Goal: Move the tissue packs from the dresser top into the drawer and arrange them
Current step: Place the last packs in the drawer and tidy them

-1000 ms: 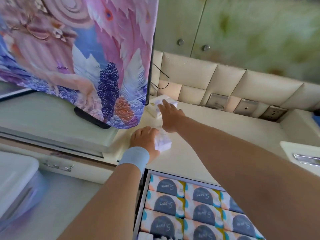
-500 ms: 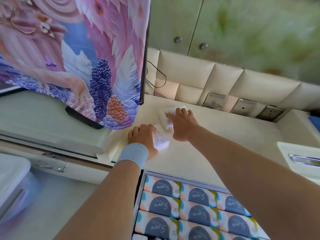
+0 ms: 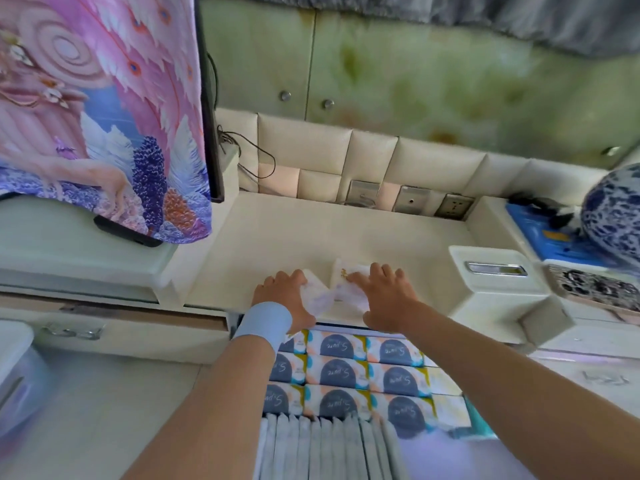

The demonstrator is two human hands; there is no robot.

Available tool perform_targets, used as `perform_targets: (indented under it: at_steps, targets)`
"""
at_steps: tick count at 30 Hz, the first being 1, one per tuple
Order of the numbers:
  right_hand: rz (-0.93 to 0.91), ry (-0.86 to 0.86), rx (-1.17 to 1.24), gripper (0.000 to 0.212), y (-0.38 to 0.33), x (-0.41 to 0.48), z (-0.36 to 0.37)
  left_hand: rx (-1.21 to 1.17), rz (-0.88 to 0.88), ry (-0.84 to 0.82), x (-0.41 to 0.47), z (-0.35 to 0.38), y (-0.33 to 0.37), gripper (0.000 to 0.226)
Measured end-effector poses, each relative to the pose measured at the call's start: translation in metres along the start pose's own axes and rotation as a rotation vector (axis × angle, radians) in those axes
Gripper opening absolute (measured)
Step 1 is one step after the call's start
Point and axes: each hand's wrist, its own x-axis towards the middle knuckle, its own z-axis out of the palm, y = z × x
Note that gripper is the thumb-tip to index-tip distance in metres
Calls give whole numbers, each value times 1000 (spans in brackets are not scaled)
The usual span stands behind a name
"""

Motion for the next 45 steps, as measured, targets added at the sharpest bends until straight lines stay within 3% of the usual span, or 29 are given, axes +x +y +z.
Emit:
perform_targets:
  at_steps: [3,8,12,16,18,23,25,28,30,34,36,40,42,44,45]
  targets:
    - [23,30,64,73,17,-33,11,27,-1,16,-18,13,19,76]
    - [116,-131,351,78,31,-65,14,-7,12,-46,-48,28,48,81]
    - [196,-190,466,95,28,-112,24,-128,-5,-140,-78,43,69,94]
    - [283,-321,719,112,40,-158,40,-90,57,-201,-99,60,84,111]
    - [302,-361,753,106,50,-175,43,-50,93,-202,-106,66,92,109]
    - [204,-563,736,60,65,-218,42,43,138,-173,-115,63,108,97]
    - [166,-652,665,51,63,-229,44,18,124,-143,-118,59,111,90]
    - [168,-713,556,55,44,-236,59,-14,112,-125,-123,57,114,89]
    - [225,-690,528,68,30,-237,72,-23,108,-121,-127,59,117,91]
    - [319,-629,601,83,-1,-242,81,-23,125,-122,-135,63,124,94]
    - [346,-676,713,78,-9,-241,81,-21,136,-110,-137,63,124,91]
    - [493,-741,980,47,-3,-230,111,-81,121,-99,-137,64,121,88]
    - [341,-773,907,34,6,-228,122,-110,110,-110,-135,66,120,89]
    - [428,-777,1096,32,9,-233,105,-147,103,-118,-134,67,122,88]
    - [374,-748,1051,37,9,-235,100,-176,93,-127,-133,69,124,89]
